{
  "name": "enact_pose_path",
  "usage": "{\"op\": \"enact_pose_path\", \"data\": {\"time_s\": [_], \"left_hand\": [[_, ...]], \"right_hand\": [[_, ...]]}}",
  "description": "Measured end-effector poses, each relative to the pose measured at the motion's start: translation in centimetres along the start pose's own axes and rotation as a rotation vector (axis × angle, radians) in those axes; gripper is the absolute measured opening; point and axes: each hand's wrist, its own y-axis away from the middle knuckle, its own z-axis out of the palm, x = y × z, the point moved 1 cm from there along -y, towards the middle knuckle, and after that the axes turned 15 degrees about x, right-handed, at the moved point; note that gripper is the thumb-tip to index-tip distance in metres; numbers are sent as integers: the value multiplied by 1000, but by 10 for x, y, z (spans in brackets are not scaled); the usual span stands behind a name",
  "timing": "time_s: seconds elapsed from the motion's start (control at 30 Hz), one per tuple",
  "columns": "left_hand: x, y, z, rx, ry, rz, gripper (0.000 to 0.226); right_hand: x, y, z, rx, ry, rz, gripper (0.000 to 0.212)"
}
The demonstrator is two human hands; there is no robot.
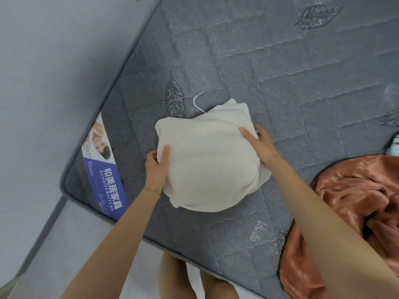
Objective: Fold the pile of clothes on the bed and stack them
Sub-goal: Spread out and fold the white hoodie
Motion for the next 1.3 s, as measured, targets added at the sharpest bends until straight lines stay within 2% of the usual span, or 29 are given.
{"op": "enact_pose_path", "data": {"time_s": [0.07,0.13,0.2,0.27,0.3,0.33,0.4,0.63,0.73,0.9,1.03,1.1,1.2,1.3], "left_hand": [[-7,16,-1,-133,103,-146,67],[-17,25,-3,-223,142,-190,90],[-26,23,-4,-268,124,-148,98],[-25,20,-4,-297,70,-125,107],[-22,19,-5,-321,51,-112,111],[-17,20,-5,-344,47,-95,112],[-10,22,-9,-359,56,-54,106],[23,50,-40,-202,95,26,61],[41,51,-62,-205,81,57,63],[75,34,-99,-261,66,114,82],[99,10,-127,-268,27,150,48],[110,-5,-144,-299,6,176,47],[121,-27,-173,-342,-36,201,54],[125,-51,-198,-367,-70,209,52]], "right_hand": [[-8,15,-4,-98,-60,29,97],[-5,20,-11,-205,-134,86,87],[-3,24,-19,-311,-151,132,91],[0,28,-23,-353,-88,137,103],[3,30,-24,-347,-78,147,102],[4,34,-25,-330,-96,147,93],[4,47,-26,-310,-152,143,72],[-12,119,-36,-237,-247,170,43],[-25,148,-37,-199,-298,161,35],[-49,184,-20,-110,-386,155,43],[-67,206,10,-55,-462,147,48],[-78,221,28,-32,-494,150,43],[-89,243,60,-5,-558,157,21],[-97,262,93,20,-587,155,18]]}}
